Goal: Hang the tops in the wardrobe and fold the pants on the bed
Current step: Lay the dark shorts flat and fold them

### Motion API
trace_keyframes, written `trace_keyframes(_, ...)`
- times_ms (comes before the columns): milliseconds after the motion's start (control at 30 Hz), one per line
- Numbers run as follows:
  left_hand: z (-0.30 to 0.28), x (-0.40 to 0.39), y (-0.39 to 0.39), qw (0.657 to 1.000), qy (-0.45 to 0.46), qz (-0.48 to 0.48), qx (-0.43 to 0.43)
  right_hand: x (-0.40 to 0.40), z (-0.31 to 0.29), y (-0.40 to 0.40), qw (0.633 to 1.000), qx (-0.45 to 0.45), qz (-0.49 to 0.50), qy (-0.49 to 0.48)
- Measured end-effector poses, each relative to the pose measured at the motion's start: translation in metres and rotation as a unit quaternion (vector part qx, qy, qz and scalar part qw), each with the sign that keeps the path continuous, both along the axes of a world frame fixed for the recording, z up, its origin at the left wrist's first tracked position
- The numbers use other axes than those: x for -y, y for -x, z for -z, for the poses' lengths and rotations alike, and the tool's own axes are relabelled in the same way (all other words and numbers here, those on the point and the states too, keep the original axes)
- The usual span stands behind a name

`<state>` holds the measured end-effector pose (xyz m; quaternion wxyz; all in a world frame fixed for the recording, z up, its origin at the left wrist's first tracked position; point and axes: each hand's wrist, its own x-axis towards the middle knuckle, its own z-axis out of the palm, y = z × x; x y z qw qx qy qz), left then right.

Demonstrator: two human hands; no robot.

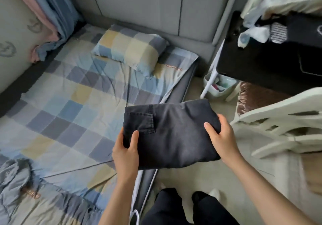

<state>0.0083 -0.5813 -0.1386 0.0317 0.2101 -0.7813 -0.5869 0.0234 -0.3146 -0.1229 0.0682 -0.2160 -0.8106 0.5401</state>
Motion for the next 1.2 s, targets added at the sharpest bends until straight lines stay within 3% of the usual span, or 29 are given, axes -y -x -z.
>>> trace_keyframes(400,-0.027,-0.292,-0.078,0.972,-0.035,0.233,-0.005,-0.24,-0.028,-0.215,0.961,-0.01,0.273,0.034)
trace_keyframes(600,-0.027,-0.43,-0.14,0.925,-0.053,0.375,0.018,-0.332,-0.034,-0.322,0.924,0.016,0.381,0.017)
trace_keyframes(900,-0.023,-0.59,-0.183,0.837,-0.047,0.541,0.066,-0.4,-0.03,-0.414,0.817,0.052,0.574,-0.016)
trace_keyframes(1200,-0.019,-0.744,-0.196,0.718,-0.057,0.686,0.106,-0.456,-0.025,-0.446,0.69,0.083,0.719,0.004)
